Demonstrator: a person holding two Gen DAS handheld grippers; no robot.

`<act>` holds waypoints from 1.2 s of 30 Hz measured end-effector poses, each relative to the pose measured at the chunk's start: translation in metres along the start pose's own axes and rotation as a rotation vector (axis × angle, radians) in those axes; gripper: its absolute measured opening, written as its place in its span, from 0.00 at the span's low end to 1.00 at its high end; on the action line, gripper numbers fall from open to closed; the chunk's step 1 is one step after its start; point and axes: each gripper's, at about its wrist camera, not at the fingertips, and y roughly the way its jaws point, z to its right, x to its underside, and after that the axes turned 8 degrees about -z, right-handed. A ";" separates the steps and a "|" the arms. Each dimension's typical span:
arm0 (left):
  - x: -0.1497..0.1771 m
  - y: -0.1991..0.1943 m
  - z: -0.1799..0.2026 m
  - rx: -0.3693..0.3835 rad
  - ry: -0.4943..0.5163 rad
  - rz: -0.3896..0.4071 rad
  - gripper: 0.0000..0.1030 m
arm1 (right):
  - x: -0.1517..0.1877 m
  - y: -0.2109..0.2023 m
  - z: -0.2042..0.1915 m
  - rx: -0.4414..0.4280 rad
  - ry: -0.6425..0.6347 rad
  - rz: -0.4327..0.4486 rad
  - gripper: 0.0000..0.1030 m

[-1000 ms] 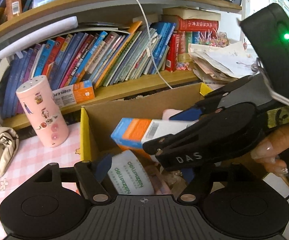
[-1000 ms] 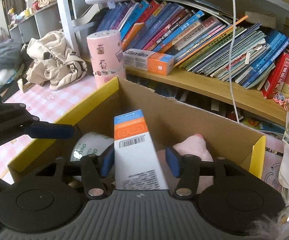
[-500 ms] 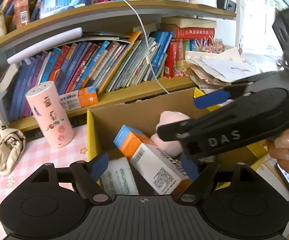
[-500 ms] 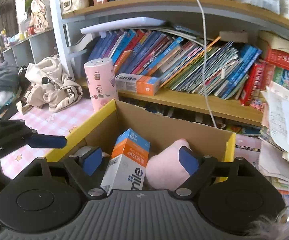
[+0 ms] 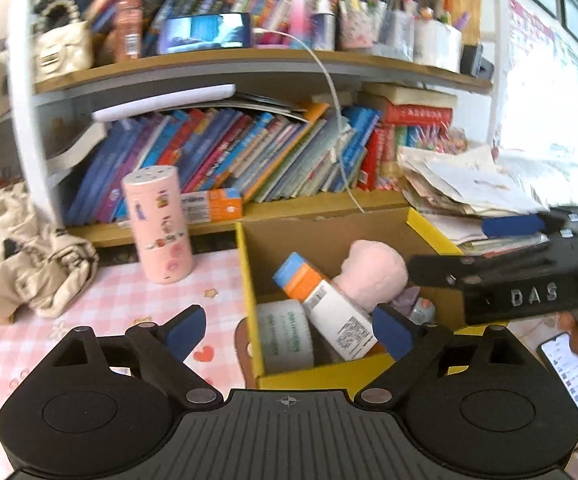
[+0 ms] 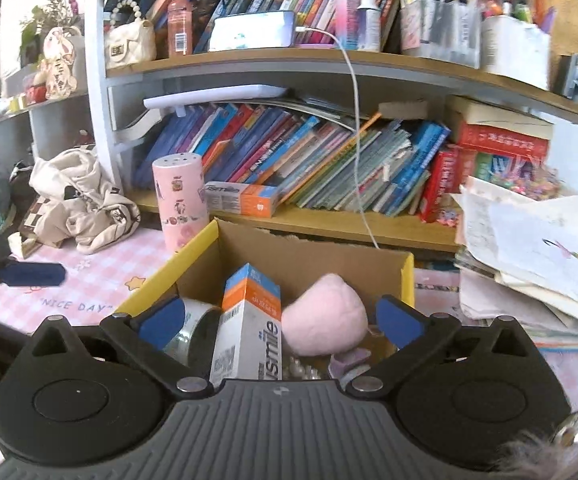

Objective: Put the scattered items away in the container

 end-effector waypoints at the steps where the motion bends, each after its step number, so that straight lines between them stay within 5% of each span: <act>1: 0.003 -0.002 -0.003 0.001 -0.006 -0.002 0.90 | 0.004 -0.003 -0.002 0.010 0.011 -0.001 1.00; 8: 0.028 -0.020 -0.018 -0.004 -0.021 0.002 0.90 | 0.034 -0.017 -0.021 0.090 0.070 -0.037 1.00; 14: 0.063 -0.025 -0.024 -0.121 0.012 0.015 0.91 | 0.068 -0.017 -0.044 0.167 0.096 -0.072 1.00; 19: 0.082 -0.025 -0.036 -0.080 -0.020 -0.063 0.91 | 0.088 -0.014 -0.064 0.183 0.082 -0.153 1.00; 36: 0.094 -0.049 -0.048 -0.065 -0.025 -0.037 0.98 | 0.102 -0.041 -0.085 0.236 0.106 -0.152 1.00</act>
